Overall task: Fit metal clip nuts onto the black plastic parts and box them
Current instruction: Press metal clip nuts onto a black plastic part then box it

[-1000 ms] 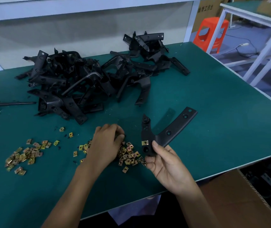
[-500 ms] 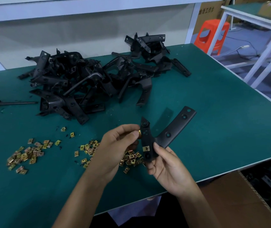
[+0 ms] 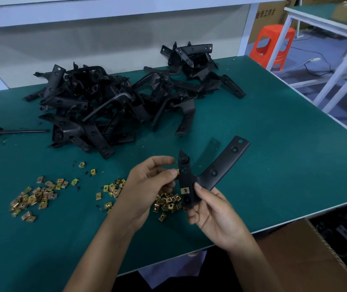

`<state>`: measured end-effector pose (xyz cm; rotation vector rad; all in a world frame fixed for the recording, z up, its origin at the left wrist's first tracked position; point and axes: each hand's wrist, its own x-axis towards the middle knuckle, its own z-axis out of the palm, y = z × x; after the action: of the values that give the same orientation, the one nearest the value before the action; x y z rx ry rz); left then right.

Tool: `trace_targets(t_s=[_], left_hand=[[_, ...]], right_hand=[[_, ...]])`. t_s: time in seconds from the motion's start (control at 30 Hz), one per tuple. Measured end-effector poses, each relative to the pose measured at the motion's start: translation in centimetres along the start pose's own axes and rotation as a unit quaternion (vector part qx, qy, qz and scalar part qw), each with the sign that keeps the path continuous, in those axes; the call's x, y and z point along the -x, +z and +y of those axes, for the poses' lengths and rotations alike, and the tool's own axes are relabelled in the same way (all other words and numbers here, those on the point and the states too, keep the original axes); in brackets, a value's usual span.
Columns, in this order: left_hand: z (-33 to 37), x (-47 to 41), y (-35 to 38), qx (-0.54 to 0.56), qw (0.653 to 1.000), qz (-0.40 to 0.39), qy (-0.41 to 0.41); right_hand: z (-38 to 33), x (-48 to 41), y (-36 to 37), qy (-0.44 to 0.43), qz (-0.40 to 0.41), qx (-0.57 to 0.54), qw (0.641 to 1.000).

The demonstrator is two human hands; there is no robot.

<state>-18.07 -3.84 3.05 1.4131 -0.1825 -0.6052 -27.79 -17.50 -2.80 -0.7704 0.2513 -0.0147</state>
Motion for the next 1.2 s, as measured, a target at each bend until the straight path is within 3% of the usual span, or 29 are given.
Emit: trace_targets(t_s=[0.17,0.5,0.9,1.2], left_hand=[[-0.1,-0.1,-0.1,-0.044,0.999,0.022,0.002],[-0.5,0.1,0.7,-0.028,0.998,0.056,0.023],[0.4,0.3,-0.5,-0.024,0.999,-0.016,-0.020],[-1.0,0.5,-0.2,-0.103,0.994,0.000,0.036]], right_hand=[[0.3,0.0,-0.1,-0.011,0.004,0.018,1.000],[0.3,0.0,0.0,-0.010,-0.004,0.022,1.000],[0.2,0.0,0.2,0.012,-0.012,0.057,0.998],[1.0,0.9,1.4,-0.001,0.041,0.042,0.998]])
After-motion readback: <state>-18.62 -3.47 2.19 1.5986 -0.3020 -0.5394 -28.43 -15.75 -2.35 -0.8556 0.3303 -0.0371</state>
